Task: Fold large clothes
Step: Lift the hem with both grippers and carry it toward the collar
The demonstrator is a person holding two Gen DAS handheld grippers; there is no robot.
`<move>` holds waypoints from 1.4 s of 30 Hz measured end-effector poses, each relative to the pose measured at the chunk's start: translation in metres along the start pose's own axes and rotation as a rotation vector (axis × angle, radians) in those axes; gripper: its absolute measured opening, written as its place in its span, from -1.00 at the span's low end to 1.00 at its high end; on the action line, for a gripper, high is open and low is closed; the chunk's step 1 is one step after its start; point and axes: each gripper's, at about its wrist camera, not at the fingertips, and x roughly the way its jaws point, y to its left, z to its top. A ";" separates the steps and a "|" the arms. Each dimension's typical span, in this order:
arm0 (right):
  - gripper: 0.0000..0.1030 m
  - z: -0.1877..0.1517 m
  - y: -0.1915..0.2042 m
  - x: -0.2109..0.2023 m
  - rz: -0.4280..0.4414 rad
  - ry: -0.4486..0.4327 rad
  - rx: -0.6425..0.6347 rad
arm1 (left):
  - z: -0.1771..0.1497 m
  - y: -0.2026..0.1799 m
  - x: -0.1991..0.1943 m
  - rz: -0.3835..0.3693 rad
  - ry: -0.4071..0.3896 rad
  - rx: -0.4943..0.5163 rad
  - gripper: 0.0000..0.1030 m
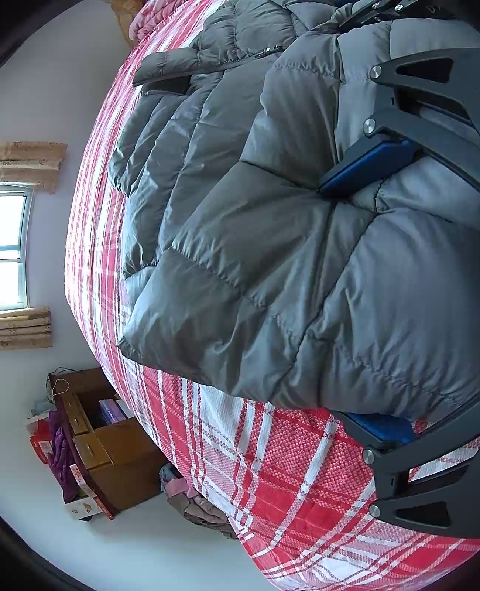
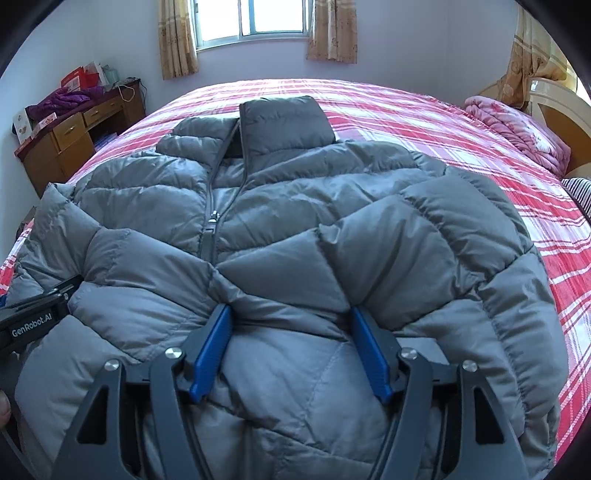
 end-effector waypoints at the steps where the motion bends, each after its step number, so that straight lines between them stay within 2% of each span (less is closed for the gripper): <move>1: 0.34 0.000 0.000 0.000 -0.001 -0.001 -0.001 | 0.000 0.000 -0.001 0.001 -0.002 0.001 0.98; 5: 0.34 0.000 0.000 -0.001 -0.001 -0.001 -0.001 | 0.002 -0.001 -0.006 0.004 0.032 0.024 0.98; 7: 0.37 0.001 -0.001 -0.001 0.008 0.008 0.000 | 0.008 0.007 -0.028 0.037 0.049 0.037 0.98; 9: 0.44 0.008 -0.002 -0.004 0.041 0.054 -0.028 | 0.022 0.015 -0.059 0.021 -0.017 0.046 0.98; 10: 0.57 0.013 -0.006 -0.011 0.077 0.080 -0.040 | 0.031 0.018 -0.071 0.007 -0.049 0.047 0.98; 12: 0.77 0.028 -0.016 -0.028 0.138 0.058 -0.030 | 0.054 0.024 -0.086 0.003 -0.093 0.030 0.98; 13: 0.85 0.038 -0.020 -0.035 0.127 0.033 -0.039 | 0.071 0.026 -0.087 0.005 -0.094 0.010 0.98; 15: 0.90 0.063 -0.029 -0.040 0.088 -0.008 -0.046 | 0.101 0.024 -0.078 -0.013 -0.088 -0.002 0.98; 17: 0.92 0.095 -0.039 -0.032 0.079 -0.010 -0.017 | 0.129 0.016 -0.059 -0.011 -0.075 -0.012 0.98; 22: 0.94 0.173 -0.058 0.008 0.030 -0.001 0.093 | 0.186 -0.018 -0.006 -0.045 -0.019 -0.023 0.98; 26: 0.94 0.203 -0.060 0.041 0.071 0.030 0.146 | 0.221 -0.045 0.034 -0.108 0.061 -0.066 0.98; 28: 0.94 0.216 -0.059 0.057 0.084 0.033 0.179 | 0.230 -0.055 0.049 -0.119 0.077 -0.072 0.98; 32: 0.94 0.229 -0.052 0.081 0.077 0.046 0.161 | 0.231 -0.076 0.077 -0.097 0.111 -0.013 0.98; 37: 0.94 0.228 -0.046 0.106 0.069 0.104 0.117 | 0.223 -0.090 0.097 -0.090 0.145 0.038 0.98; 39: 0.94 0.226 -0.047 0.114 0.062 0.118 0.103 | 0.219 -0.091 0.098 -0.115 0.145 0.060 0.98; 41: 0.92 0.222 -0.048 0.117 0.069 0.131 0.095 | 0.214 -0.090 0.090 -0.150 0.106 0.090 0.72; 42: 0.86 0.219 -0.050 0.117 0.091 0.142 0.090 | 0.213 -0.089 0.088 -0.174 0.104 0.098 0.18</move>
